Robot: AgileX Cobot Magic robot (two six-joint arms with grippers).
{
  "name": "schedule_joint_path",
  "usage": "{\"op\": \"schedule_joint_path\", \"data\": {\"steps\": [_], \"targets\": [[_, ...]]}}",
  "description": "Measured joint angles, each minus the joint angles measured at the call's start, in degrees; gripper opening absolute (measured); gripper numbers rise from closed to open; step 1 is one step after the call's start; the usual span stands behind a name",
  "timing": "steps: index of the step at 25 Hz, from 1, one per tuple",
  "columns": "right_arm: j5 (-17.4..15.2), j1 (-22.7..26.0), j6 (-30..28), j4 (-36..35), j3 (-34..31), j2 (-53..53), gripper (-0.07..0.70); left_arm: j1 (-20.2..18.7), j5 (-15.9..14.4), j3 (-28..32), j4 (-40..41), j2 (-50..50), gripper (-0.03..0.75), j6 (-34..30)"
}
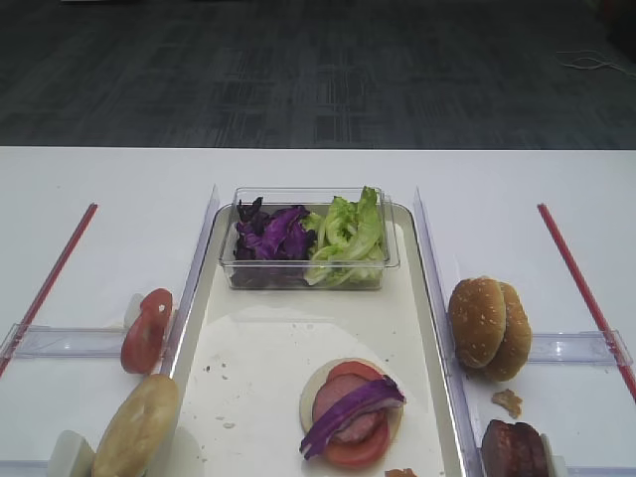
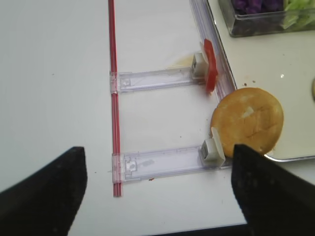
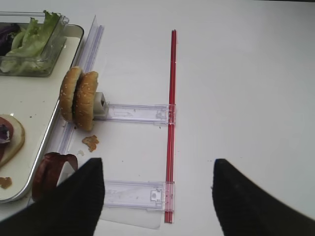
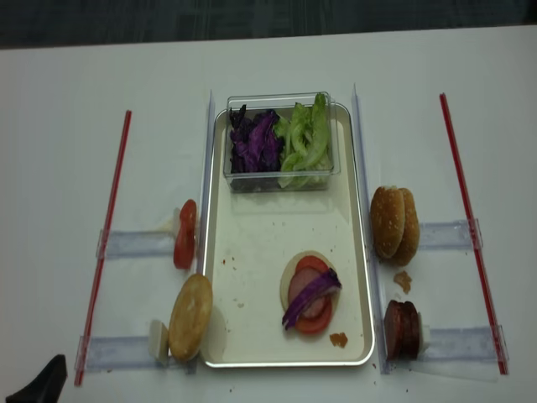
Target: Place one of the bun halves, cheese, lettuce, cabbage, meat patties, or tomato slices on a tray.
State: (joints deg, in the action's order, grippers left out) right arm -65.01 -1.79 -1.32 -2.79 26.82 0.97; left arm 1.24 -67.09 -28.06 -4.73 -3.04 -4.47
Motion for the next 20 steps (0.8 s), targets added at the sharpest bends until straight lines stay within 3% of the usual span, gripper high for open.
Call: {"op": "schedule_joint_path", "data": {"steps": [20], "targets": [[0.00, 0.00, 0.00, 0.00, 0.00, 0.00, 0.489, 0.00, -0.46, 0.00, 1.62, 4.00, 0.558, 3.30]]}}
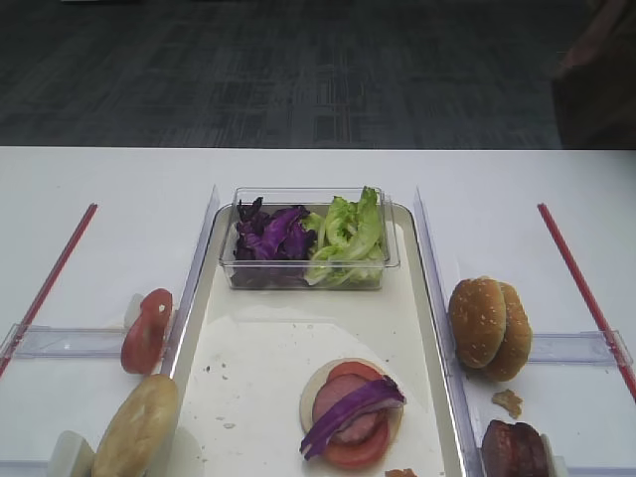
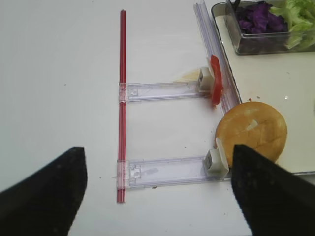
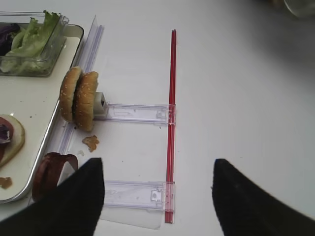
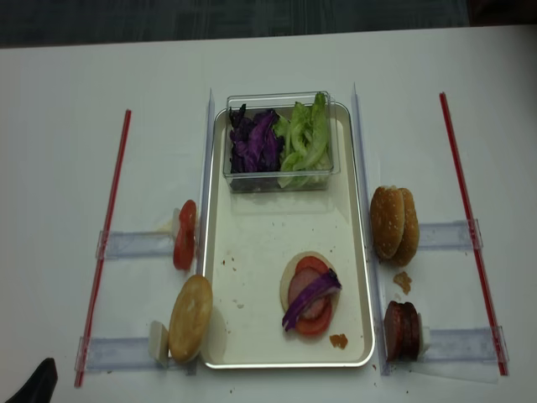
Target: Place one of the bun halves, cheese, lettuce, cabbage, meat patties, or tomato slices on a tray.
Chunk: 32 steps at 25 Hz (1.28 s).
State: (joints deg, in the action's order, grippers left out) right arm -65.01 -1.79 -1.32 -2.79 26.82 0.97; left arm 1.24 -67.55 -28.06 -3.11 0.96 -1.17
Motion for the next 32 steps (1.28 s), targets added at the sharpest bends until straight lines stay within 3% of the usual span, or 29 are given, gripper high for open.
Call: {"op": "schedule_joint_path", "data": {"steps": [32], "targets": [[0.00, 0.00, -0.11, 0.00, 0.00, 0.00, 0.489, 0.00, 0.00, 0.00, 0.00, 0.00, 0.555, 0.14]]}}
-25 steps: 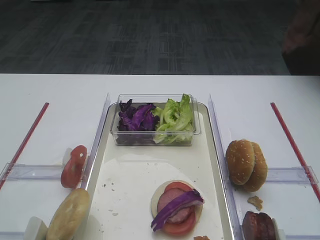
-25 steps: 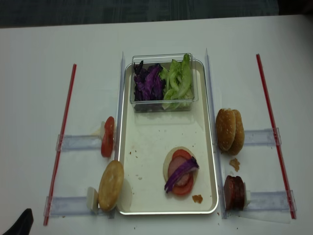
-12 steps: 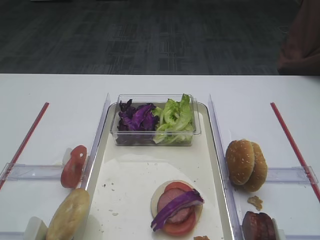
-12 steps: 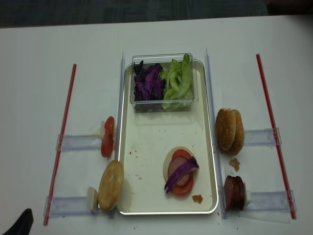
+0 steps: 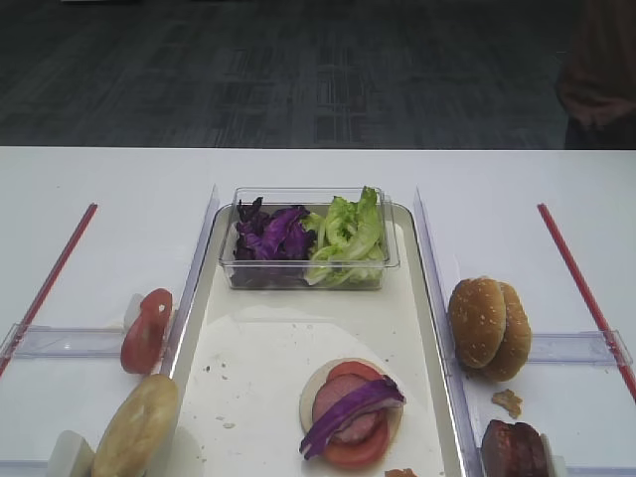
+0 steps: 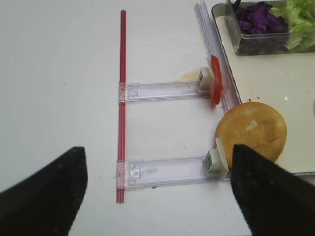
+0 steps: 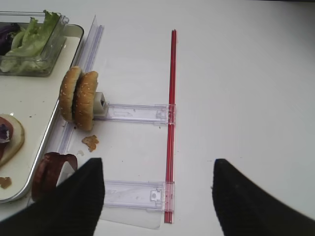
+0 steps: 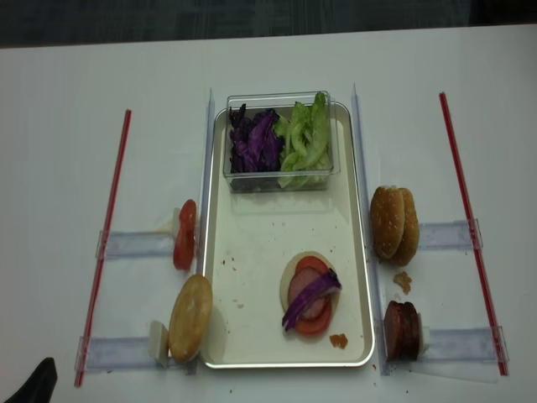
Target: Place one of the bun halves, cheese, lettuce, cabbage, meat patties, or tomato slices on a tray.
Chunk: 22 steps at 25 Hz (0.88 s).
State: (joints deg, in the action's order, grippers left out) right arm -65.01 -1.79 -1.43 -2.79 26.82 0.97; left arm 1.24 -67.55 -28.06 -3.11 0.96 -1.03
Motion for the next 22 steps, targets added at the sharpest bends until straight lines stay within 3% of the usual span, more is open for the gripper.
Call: {"op": "schedule_joint_path", "data": {"steps": [22], "targets": [[0.00, 0.00, 0.00, 0.00, 0.00, 0.00, 0.489, 0.00, 0.00, 0.00, 0.00, 0.00, 0.556, 0.00]]}}
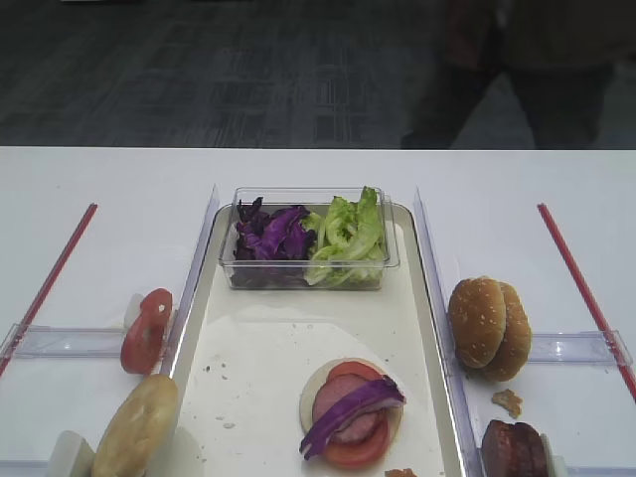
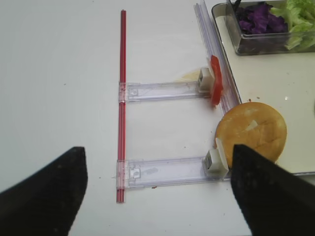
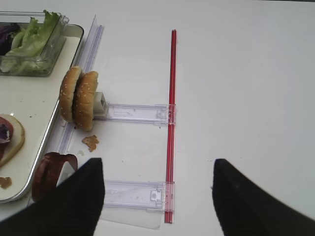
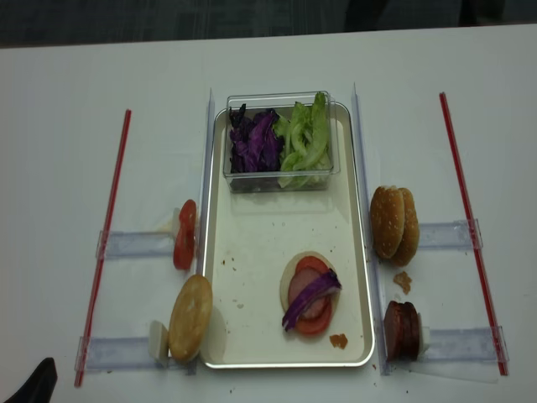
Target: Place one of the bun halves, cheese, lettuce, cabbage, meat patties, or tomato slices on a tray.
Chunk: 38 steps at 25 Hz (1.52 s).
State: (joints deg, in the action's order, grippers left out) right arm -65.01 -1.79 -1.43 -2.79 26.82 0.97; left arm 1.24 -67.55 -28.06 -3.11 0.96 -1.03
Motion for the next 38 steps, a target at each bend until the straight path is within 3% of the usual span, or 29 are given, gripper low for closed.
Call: {"op": "schedule_joint_path", "data": {"steps": [38], "targets": [[0.00, 0.00, 0.08, 0.00, 0.00, 0.00, 0.489, 0.00, 0.00, 0.00, 0.00, 0.00, 0.556, 0.00]]}}
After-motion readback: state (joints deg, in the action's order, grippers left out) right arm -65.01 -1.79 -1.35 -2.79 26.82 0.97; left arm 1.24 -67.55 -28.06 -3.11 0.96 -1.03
